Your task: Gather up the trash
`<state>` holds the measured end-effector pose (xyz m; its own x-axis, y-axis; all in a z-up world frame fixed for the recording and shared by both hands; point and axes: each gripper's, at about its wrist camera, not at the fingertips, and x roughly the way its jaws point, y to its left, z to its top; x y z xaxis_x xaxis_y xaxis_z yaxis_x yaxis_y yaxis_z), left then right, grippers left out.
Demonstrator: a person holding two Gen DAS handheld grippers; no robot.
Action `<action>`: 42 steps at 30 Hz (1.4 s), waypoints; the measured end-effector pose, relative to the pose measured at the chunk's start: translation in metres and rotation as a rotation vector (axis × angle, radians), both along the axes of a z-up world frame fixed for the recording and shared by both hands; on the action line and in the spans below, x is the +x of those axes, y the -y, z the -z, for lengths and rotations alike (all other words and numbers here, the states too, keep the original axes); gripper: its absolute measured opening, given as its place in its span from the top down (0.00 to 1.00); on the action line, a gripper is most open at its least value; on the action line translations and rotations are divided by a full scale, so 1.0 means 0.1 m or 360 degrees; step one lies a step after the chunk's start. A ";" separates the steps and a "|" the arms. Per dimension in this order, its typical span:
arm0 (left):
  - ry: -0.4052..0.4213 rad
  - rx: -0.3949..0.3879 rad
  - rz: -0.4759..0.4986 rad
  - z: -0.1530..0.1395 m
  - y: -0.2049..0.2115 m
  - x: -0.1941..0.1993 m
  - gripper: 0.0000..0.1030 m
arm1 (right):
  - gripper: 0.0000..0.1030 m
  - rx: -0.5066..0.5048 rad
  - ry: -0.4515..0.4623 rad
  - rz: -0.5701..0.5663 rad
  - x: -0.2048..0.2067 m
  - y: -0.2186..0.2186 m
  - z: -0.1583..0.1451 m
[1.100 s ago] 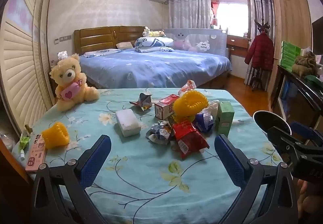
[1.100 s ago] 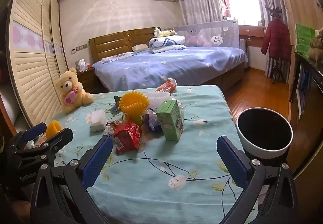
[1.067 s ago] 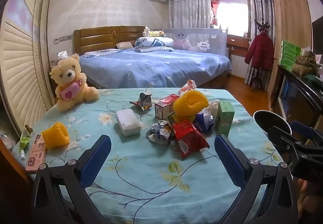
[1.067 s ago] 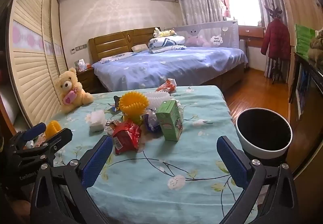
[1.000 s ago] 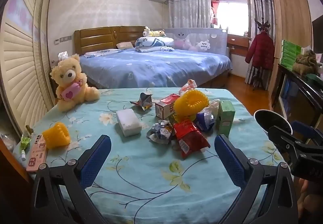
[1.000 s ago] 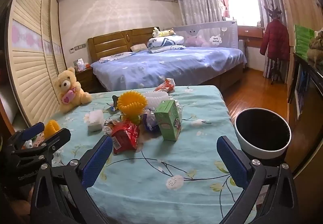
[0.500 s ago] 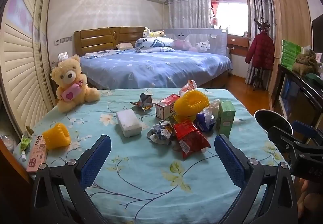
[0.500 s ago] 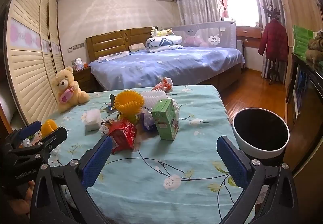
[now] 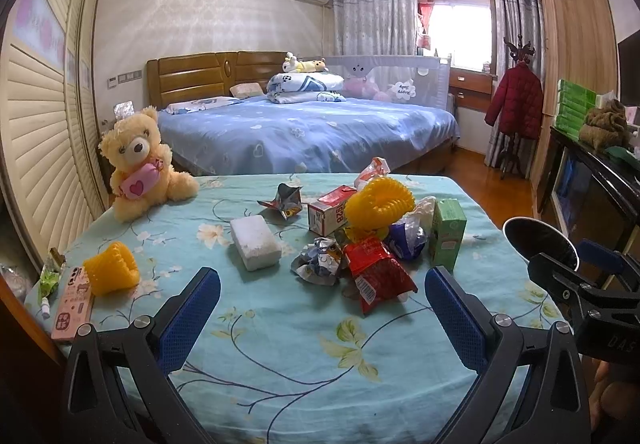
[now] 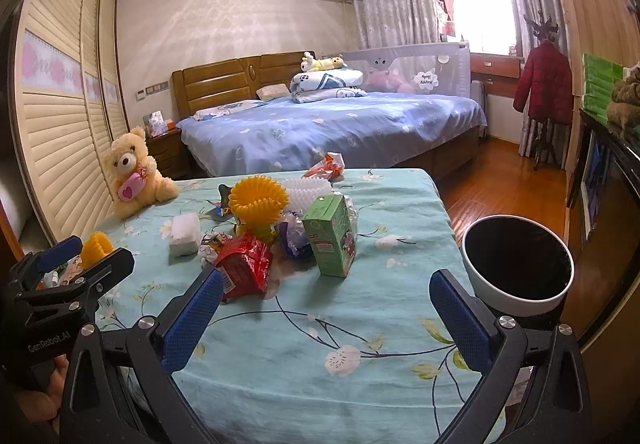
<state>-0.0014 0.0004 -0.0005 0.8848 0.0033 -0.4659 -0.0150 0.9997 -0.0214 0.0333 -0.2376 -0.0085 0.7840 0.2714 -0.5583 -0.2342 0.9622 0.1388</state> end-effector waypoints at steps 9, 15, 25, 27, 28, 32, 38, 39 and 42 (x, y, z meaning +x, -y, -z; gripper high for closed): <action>-0.0015 -0.0006 -0.0006 0.01 -0.01 0.01 0.01 | 0.00 0.0000 -0.0004 -0.0007 -0.01 -0.01 0.00; -0.0017 -0.0008 -0.0005 0.01 -0.02 0.02 0.01 | 0.00 -0.0002 -0.0004 -0.0005 -0.01 -0.02 0.00; -0.0022 -0.0002 -0.0008 0.02 -0.02 0.02 0.01 | 0.00 -0.0003 -0.0005 -0.0007 -0.01 -0.02 0.00; -0.0024 -0.0004 -0.0007 0.02 -0.02 0.02 0.01 | 0.00 -0.0001 -0.0007 -0.0008 0.00 -0.02 0.01; -0.0024 -0.0002 -0.0007 0.02 -0.02 0.02 0.01 | 0.00 -0.0004 -0.0008 -0.0007 0.00 -0.02 0.00; -0.0023 -0.0001 -0.0006 0.03 -0.02 0.02 0.01 | 0.00 -0.0003 -0.0009 -0.0008 0.00 -0.02 0.01; -0.0024 0.0002 -0.0005 0.04 -0.02 0.02 0.01 | 0.00 0.0000 -0.0010 -0.0009 -0.01 -0.02 0.01; -0.0024 -0.0003 -0.0005 0.03 -0.03 0.02 0.01 | 0.00 -0.0002 -0.0011 -0.0009 -0.01 -0.03 0.02; -0.0029 -0.0007 -0.0001 0.05 -0.02 0.03 0.01 | 0.00 -0.0001 -0.0013 -0.0012 -0.01 -0.03 0.03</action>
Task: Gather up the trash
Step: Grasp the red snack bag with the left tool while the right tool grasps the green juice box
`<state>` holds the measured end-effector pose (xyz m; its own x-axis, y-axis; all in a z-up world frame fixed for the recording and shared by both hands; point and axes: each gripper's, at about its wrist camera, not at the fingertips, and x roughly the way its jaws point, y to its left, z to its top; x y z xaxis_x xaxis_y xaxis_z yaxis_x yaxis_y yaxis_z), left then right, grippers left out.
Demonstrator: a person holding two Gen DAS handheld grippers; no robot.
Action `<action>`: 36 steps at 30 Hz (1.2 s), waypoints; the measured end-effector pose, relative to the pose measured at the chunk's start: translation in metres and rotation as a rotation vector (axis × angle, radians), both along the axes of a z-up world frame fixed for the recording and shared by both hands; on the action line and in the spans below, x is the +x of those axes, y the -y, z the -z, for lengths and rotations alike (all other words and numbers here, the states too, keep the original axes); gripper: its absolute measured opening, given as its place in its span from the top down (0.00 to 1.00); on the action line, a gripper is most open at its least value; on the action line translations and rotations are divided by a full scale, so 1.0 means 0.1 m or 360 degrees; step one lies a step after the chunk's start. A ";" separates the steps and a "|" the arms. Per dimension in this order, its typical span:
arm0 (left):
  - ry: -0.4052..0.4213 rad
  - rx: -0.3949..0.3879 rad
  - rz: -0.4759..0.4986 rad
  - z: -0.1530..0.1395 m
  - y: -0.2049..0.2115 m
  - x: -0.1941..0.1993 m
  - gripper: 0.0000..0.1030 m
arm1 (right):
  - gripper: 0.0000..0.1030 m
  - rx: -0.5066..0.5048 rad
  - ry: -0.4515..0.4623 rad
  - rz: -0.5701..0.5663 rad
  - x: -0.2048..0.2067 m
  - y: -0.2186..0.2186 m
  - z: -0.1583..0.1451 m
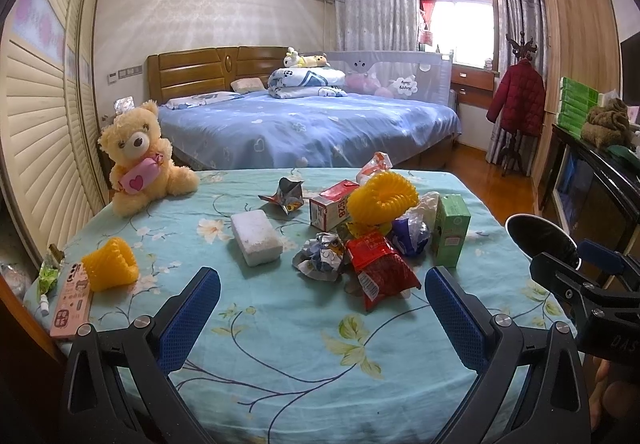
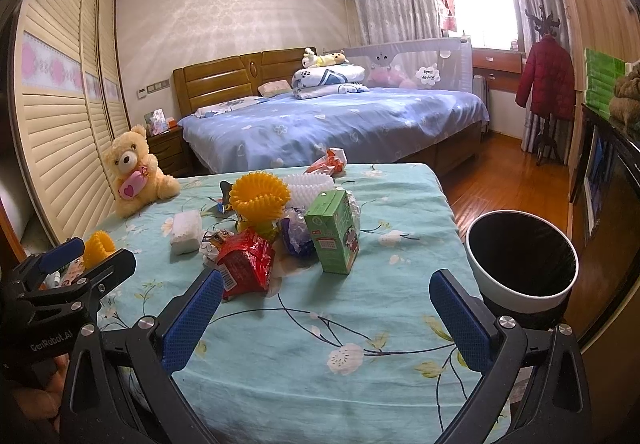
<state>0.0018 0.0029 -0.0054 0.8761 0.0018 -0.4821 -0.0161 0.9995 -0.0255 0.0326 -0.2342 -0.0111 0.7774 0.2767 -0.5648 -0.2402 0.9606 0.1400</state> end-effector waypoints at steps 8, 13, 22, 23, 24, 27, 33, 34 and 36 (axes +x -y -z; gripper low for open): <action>-0.0023 -0.0012 0.0015 0.06 -0.02 0.06 0.01 | 0.00 0.0010 -0.0031 -0.0004 0.03 -0.03 0.06; -0.0062 -0.0029 0.0010 0.10 -0.06 0.13 0.01 | 0.00 0.0021 -0.0062 -0.0008 0.11 0.01 0.09; -0.0170 -0.0023 0.0020 0.24 -0.06 0.34 0.01 | 0.01 0.0102 -0.0197 -0.0027 0.38 0.10 0.29; -0.0184 -0.0019 0.0031 0.26 -0.05 0.37 0.01 | 0.01 0.0106 -0.0205 -0.0029 0.41 0.11 0.31; -0.0203 -0.0016 0.0040 0.28 -0.03 0.42 0.03 | 0.01 0.0110 -0.0214 -0.0031 0.45 0.12 0.33; -0.0263 -0.0039 0.0075 0.35 0.00 0.56 0.12 | 0.06 0.0117 -0.0264 -0.0051 0.60 0.11 0.41; -0.0358 -0.0108 0.0142 0.47 -0.03 0.83 0.25 | 0.12 0.0138 -0.0364 -0.0098 0.91 0.02 0.57; -0.0374 -0.0116 0.0155 0.48 -0.03 0.88 0.26 | 0.13 0.0136 -0.0381 -0.0109 0.96 -0.01 0.59; -0.0387 -0.0116 0.0167 0.52 -0.03 0.96 0.29 | 0.14 0.0138 -0.0403 -0.0127 1.05 -0.06 0.64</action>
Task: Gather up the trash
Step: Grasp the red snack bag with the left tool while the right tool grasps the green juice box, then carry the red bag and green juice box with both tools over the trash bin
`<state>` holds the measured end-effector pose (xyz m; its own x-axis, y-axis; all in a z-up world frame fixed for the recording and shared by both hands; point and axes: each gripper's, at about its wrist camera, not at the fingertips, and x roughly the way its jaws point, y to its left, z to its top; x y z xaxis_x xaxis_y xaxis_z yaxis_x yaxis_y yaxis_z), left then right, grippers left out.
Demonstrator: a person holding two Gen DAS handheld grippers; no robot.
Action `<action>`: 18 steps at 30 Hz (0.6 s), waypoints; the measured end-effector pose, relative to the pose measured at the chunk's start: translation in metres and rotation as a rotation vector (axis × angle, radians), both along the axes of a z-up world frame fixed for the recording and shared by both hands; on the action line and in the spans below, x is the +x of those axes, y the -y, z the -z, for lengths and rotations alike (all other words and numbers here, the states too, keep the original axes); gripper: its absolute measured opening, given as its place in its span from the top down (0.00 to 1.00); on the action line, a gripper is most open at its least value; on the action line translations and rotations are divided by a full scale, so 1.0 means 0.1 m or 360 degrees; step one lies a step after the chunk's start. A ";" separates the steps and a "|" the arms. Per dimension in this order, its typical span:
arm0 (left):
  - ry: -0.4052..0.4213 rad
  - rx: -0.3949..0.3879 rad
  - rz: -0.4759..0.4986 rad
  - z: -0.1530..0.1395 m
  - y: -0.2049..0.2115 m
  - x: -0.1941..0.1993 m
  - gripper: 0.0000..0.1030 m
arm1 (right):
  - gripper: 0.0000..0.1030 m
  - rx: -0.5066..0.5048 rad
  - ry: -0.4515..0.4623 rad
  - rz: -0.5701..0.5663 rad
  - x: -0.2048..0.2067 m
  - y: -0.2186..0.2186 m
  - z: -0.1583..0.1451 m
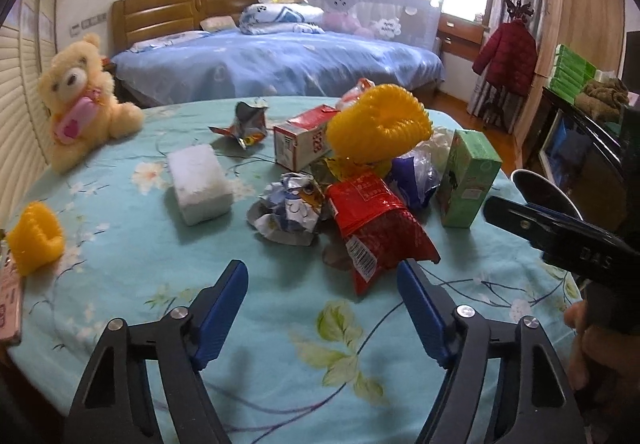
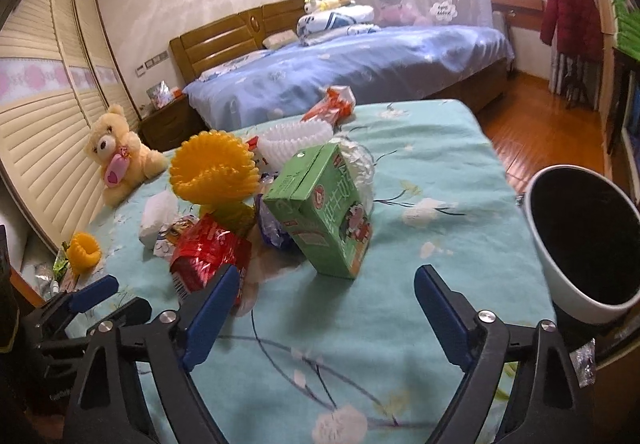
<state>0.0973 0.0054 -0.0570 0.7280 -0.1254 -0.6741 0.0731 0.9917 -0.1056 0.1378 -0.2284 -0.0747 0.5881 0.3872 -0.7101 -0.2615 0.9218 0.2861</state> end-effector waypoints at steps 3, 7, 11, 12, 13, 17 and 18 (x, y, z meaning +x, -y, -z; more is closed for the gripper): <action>-0.0034 -0.0008 0.0021 0.05 0.02 0.12 0.36 | 0.14 -0.0016 -0.0019 -0.0014 0.13 -0.06 0.07; -0.0069 -0.0045 0.0068 0.08 0.07 0.28 0.44 | 0.21 0.0012 -0.0072 -0.0021 0.28 -0.08 0.16; -0.0110 -0.0087 0.0116 0.14 0.11 0.43 0.75 | 0.59 0.0045 -0.0107 -0.0044 0.37 -0.06 0.19; -0.0125 -0.0115 0.0130 0.16 0.12 0.45 0.81 | 0.60 0.0045 -0.0117 -0.0046 0.38 -0.05 0.19; -0.0126 -0.0134 0.0135 0.17 0.12 0.46 0.85 | 0.61 0.0049 -0.0117 -0.0051 0.38 -0.03 0.18; -0.0088 -0.0168 0.0155 0.16 0.11 0.42 0.93 | 0.66 0.0048 -0.0075 -0.0045 0.27 0.06 0.08; -0.0076 -0.0174 0.0165 0.14 0.11 0.39 0.94 | 0.66 0.0059 -0.0066 -0.0037 0.22 0.11 0.06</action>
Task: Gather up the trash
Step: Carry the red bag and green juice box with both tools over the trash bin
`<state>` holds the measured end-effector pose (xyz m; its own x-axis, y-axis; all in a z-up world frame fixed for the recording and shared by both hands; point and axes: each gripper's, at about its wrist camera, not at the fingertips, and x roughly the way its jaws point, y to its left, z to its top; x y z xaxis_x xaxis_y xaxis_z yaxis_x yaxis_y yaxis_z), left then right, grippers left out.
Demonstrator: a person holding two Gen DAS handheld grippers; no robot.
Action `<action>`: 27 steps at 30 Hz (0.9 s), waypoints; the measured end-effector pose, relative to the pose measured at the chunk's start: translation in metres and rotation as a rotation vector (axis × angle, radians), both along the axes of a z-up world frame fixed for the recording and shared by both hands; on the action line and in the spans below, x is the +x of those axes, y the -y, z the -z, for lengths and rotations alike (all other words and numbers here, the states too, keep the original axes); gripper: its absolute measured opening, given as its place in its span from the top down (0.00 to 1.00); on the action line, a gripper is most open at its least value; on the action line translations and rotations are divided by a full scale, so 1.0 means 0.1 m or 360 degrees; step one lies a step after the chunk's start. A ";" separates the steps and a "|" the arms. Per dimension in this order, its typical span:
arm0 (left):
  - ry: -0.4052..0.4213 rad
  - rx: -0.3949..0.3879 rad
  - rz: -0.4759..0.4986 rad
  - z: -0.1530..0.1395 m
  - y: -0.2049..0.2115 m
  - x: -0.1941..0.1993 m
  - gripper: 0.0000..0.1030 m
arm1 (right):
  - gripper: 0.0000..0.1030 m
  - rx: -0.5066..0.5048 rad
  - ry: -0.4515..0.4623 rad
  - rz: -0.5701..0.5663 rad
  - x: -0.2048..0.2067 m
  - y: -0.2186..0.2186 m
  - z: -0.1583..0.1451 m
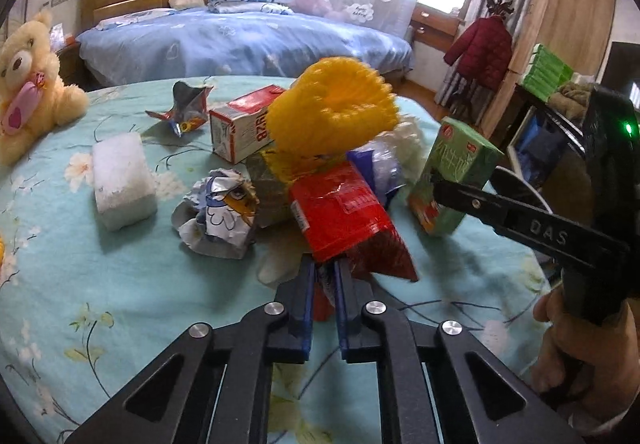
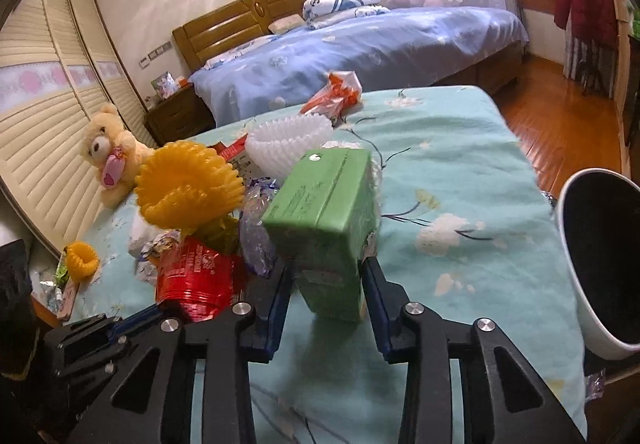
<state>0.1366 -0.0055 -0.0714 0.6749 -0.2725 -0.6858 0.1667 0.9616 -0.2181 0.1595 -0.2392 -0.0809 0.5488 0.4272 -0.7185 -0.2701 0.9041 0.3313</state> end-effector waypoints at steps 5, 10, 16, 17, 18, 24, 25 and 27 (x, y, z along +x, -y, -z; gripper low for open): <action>0.0034 -0.0011 0.0053 -0.06 0.04 -0.10 0.94 | 0.67 0.0060 0.0008 0.0066 -0.25 0.26 -0.06; 0.0074 0.0017 0.0126 -0.13 0.16 -0.17 0.94 | 0.67 0.0109 0.0027 0.0152 -0.44 0.55 -0.12; 0.0087 0.0021 0.0204 -0.21 0.37 -0.25 0.94 | 0.67 0.0139 0.0063 0.0224 -0.61 0.84 -0.20; 0.0084 0.0012 0.0219 -0.22 0.40 -0.25 0.94 | 0.67 0.0142 0.0069 0.0237 -0.63 0.88 -0.21; 0.0087 0.0012 0.0227 -0.24 0.45 -0.25 0.94 | 0.67 0.0147 0.0075 0.0250 -0.65 0.94 -0.23; 0.0093 0.0044 0.0288 -0.27 0.67 -0.17 0.94 | 0.67 0.0137 0.0111 0.0328 -0.72 1.20 -0.30; 0.0094 0.0047 0.0301 -0.27 0.71 -0.16 0.94 | 0.67 0.0135 0.0114 0.0343 -0.72 1.24 -0.30; 0.0091 0.0053 0.0332 -0.26 0.81 -0.10 0.94 | 0.67 0.0131 0.0110 0.0382 -0.72 1.35 -0.29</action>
<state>0.1267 -0.0862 -0.0454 0.6441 -0.3885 -0.6589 0.3743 0.9113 -0.1714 0.0870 -0.3741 -0.0516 0.6882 0.3343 -0.6439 -0.0759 0.9158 0.3944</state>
